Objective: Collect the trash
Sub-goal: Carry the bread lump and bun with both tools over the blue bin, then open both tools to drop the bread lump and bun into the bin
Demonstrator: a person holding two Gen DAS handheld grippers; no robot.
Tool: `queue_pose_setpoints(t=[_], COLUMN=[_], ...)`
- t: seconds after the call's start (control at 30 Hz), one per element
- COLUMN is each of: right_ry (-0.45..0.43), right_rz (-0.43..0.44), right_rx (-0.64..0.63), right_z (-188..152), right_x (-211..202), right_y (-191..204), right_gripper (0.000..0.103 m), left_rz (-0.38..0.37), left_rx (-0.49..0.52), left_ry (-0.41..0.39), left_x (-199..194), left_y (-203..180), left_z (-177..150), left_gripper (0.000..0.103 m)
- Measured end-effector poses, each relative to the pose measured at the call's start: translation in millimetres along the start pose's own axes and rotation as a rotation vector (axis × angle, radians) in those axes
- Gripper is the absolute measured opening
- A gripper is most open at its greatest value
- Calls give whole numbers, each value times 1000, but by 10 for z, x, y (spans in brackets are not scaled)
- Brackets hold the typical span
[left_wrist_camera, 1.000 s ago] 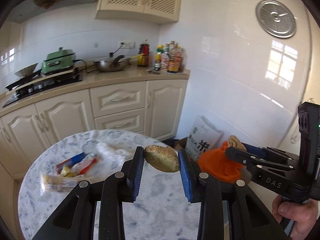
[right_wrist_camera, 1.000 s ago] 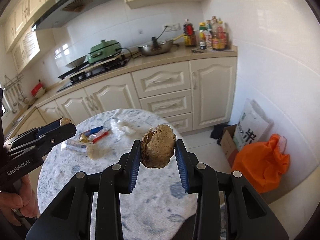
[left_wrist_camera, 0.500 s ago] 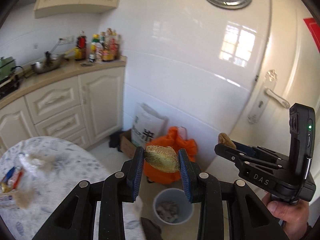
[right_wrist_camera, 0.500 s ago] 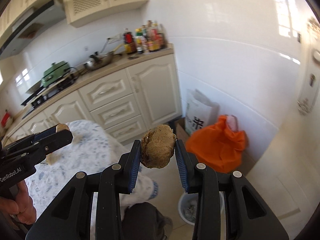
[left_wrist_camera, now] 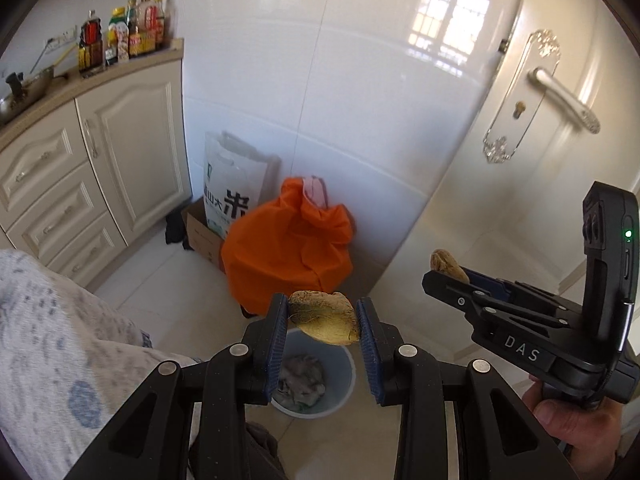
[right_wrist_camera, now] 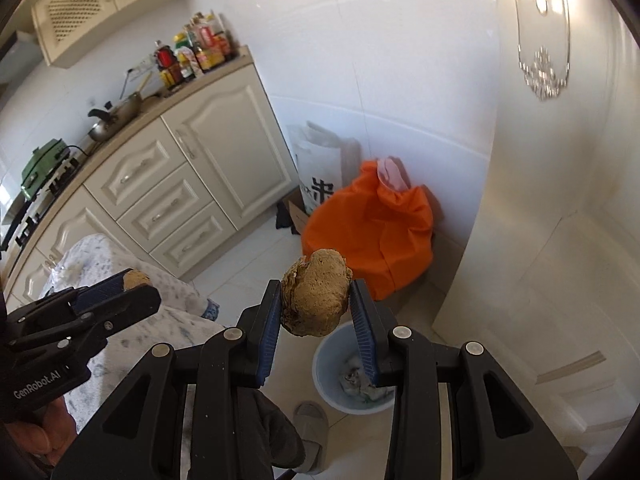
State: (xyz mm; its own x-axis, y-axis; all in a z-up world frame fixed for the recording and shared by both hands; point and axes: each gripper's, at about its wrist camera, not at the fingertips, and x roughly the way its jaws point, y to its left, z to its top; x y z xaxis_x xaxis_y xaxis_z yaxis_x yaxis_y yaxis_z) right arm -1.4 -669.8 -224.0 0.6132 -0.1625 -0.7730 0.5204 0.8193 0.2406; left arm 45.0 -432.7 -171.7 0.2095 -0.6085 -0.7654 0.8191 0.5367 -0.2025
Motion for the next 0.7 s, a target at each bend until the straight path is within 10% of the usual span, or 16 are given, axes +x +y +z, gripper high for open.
queue_pose_setpoints(t=[0.37,0.6,0.7], right_ry=[98,136,133], right_rz=[17,-7,-15], right_rx=[67,114,124], right_z=[-55,-89,-92], right_x=[563,767,756], right_y=[-267,-434,-458], right_gripper=[37,39,58], left_rz=[-36,24,56], left_rx=[10,78,73], left_ry=[148,153,137], left_x=[1139,1440,1436], left_y=[68,0,-3], left_z=[270,306,349], left_gripper=[32,76,86])
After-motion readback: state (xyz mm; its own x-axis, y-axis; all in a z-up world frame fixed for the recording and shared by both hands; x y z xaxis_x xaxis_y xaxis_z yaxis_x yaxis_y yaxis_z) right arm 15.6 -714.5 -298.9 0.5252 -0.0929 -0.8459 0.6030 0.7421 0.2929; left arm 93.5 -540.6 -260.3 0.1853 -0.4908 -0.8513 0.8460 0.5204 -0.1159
